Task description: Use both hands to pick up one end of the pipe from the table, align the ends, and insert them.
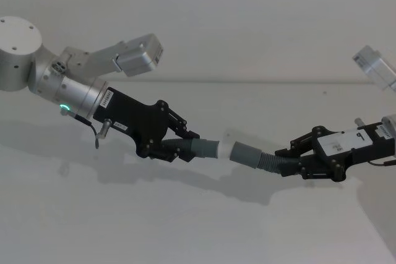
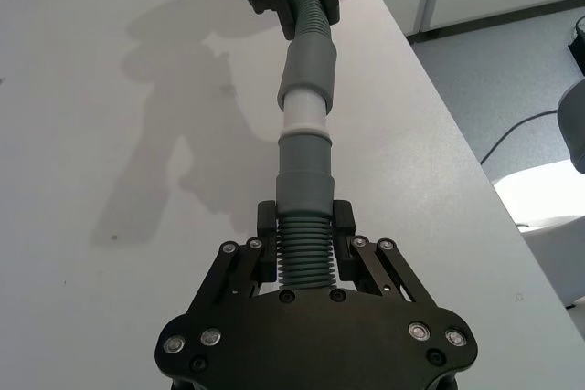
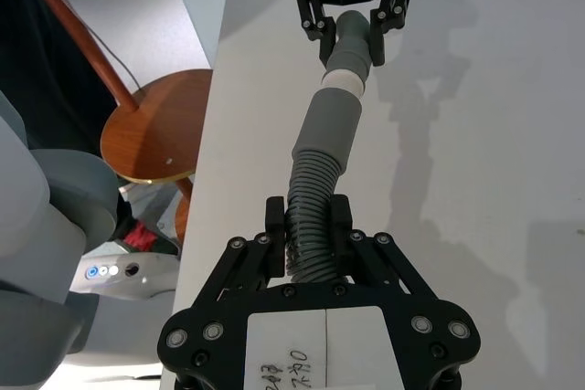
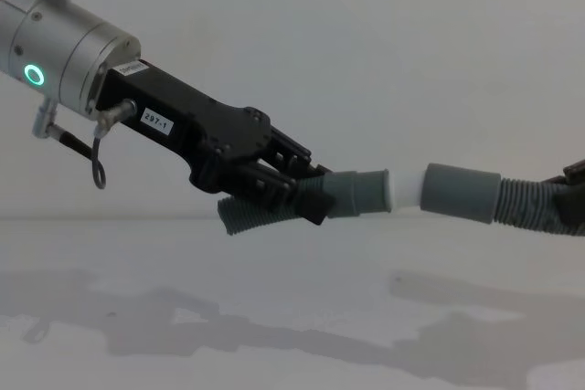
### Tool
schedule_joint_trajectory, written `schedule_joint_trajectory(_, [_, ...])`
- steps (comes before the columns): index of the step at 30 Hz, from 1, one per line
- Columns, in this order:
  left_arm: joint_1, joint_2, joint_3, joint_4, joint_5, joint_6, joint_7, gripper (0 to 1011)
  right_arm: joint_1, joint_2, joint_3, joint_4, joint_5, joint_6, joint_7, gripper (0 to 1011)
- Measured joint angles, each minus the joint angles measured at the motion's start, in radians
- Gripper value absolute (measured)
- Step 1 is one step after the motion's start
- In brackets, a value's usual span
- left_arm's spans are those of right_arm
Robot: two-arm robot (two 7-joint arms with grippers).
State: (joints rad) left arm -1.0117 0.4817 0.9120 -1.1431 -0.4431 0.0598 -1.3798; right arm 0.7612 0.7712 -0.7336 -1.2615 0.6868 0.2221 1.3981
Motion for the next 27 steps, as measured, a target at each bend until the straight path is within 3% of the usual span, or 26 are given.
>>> schedule_joint_trajectory(27, [-0.001,0.0,0.002,0.0,-0.001,-0.001,-0.001,342,0.002,0.001,-0.002,0.0,0.0,0.001,0.001,274])
